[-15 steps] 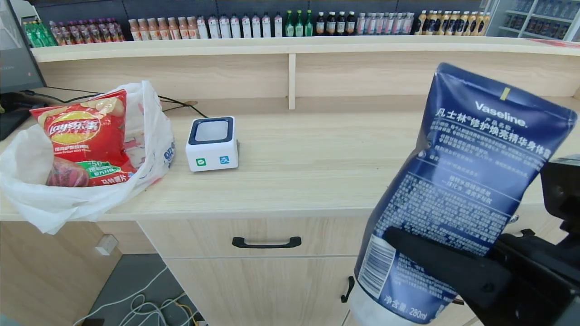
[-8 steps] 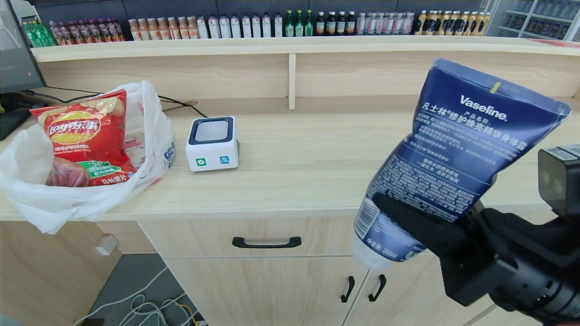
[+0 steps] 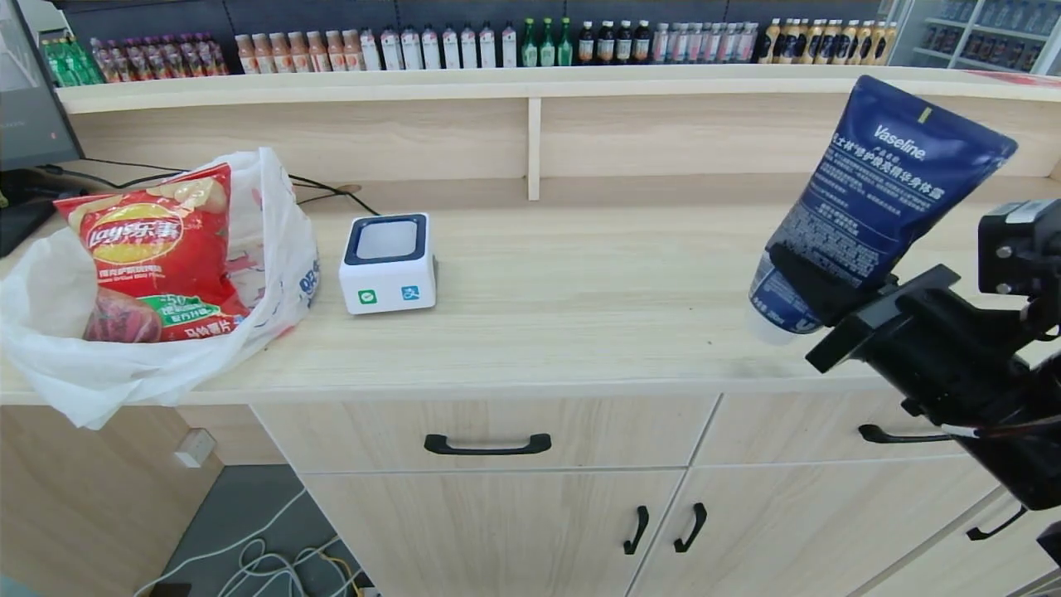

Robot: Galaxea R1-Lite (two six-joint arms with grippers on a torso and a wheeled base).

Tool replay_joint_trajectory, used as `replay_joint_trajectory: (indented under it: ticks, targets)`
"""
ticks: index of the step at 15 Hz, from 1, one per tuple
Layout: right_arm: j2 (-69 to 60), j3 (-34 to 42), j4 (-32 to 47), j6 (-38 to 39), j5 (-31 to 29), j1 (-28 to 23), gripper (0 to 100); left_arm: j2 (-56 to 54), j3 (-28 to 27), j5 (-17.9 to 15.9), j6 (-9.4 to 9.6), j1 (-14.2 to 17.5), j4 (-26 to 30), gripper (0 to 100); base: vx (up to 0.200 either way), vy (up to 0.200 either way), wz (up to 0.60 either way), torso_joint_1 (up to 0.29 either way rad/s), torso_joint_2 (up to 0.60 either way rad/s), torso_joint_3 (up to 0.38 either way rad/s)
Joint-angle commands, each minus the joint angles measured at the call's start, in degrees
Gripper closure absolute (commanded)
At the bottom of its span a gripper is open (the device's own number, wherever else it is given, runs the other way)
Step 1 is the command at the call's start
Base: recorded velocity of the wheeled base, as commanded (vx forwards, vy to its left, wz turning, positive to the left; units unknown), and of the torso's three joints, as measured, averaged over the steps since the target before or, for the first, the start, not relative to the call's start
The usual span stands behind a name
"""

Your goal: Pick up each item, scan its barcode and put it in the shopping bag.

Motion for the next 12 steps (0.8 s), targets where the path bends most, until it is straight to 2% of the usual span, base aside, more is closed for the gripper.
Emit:
replay_joint_trajectory:
  ticks: [1,2,6,12]
  targets:
    - [0.1,-1.5,-0.1,-2.0,-3.7,-0.7,100,0.0,0.0,0.0,0.0,0.0,0.0,0,0.0,0.0,0.0,0.0,0.0,0.0]
    - [0.0,-2.3,-0.2,-1.9,-8.3,-0.7,100,0.0,0.0,0.0,-0.09,0.1,0.0,0,0.0,0.0,0.0,0.0,0.0,0.0]
    - [1.1,-6.5,-0.3,-0.9,-9.1,-0.7,100,0.0,0.0,0.0,-0.09,0.0,0.0,0,0.0,0.0,0.0,0.0,0.0,0.0]
    - [2.5,-6.1,-2.5,-1.0,-9.8,-0.2,100,0.0,0.0,0.0,-0.18,0.1,0.0,0,0.0,0.2,0.0,0.003,0.0,0.002]
